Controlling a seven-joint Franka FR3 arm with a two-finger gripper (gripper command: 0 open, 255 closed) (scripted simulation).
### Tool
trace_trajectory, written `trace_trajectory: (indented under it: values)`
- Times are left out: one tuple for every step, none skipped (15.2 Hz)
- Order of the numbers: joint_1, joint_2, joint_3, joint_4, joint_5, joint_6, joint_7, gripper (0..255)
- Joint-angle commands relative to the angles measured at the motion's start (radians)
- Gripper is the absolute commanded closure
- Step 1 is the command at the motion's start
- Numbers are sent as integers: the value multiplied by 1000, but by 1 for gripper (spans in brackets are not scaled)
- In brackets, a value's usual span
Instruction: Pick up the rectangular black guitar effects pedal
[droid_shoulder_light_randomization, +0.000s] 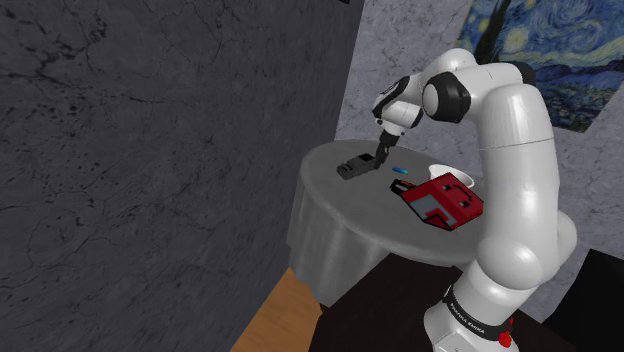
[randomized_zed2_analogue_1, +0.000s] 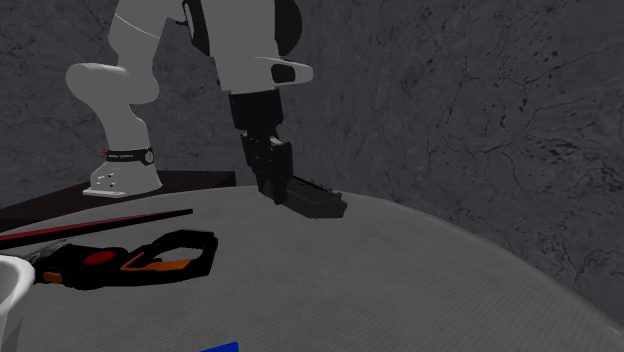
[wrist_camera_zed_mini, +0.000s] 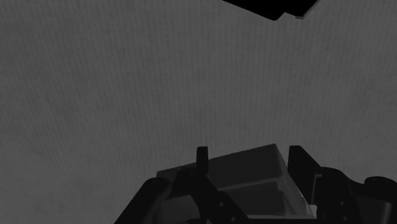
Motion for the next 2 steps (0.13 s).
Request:
trace_trajectory:
  values:
    - [2,-5,-3,6,-6,-10,6,255]
    - [2,-5,-3,7,-5,-10,6,255]
